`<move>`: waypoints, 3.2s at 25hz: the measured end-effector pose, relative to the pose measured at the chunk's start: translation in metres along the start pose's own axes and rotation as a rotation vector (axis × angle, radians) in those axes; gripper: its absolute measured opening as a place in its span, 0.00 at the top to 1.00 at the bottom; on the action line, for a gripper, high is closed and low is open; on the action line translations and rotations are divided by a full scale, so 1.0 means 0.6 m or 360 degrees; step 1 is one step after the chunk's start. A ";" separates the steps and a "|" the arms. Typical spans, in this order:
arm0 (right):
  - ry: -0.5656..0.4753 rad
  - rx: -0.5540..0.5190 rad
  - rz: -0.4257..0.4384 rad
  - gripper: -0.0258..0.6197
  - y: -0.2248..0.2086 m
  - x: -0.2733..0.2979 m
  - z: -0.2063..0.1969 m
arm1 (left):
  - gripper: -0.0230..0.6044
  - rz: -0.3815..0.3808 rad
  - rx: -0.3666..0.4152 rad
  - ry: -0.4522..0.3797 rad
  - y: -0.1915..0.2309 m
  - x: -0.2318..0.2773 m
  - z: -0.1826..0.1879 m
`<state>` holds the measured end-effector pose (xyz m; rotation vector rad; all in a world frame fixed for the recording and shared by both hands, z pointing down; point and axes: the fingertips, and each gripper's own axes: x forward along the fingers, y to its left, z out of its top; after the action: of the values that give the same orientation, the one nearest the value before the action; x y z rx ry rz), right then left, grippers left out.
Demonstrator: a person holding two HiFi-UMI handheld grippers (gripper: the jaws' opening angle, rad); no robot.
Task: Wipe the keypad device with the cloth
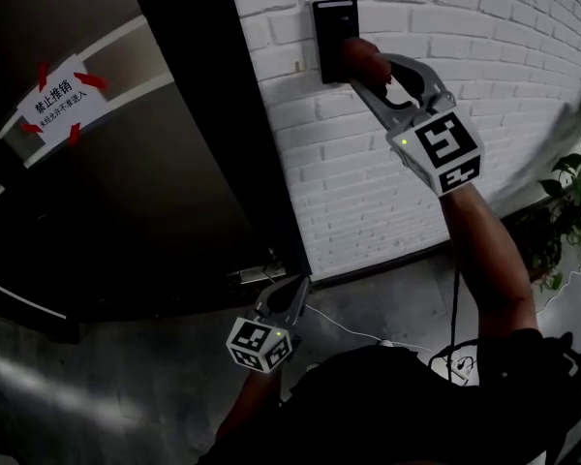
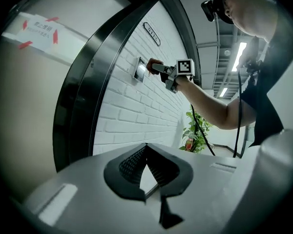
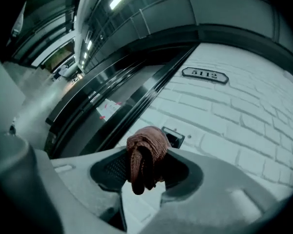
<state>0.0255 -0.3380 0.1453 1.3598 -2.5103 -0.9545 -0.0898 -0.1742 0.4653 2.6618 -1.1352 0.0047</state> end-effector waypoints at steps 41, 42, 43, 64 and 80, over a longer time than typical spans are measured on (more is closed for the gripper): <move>0.0018 -0.0010 -0.0163 0.73 -0.054 0.103 -0.019 | 0.94 0.0162 -0.0008 0.0060 0.019 -0.002 -0.012; 0.0022 -0.0006 -0.0162 0.73 -0.052 0.103 -0.023 | 0.94 0.0161 -0.0009 0.0062 0.018 -0.002 -0.013; 0.0027 -0.0001 -0.0159 0.73 -0.049 0.102 -0.026 | 0.94 0.0160 -0.0010 0.0064 0.017 -0.002 -0.014; 0.0164 0.0088 -0.0088 0.73 0.003 0.087 -0.095 | 0.94 0.0181 -0.0016 0.0062 0.020 -0.009 -0.016; 0.0292 0.0206 0.0006 0.73 0.041 0.074 -0.144 | 0.94 0.0170 -0.0011 0.0063 0.013 -0.014 -0.016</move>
<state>0.0159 -0.4038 0.2203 1.4067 -2.4715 -0.6435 -0.1004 -0.1713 0.4755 2.5800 -1.2603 0.0718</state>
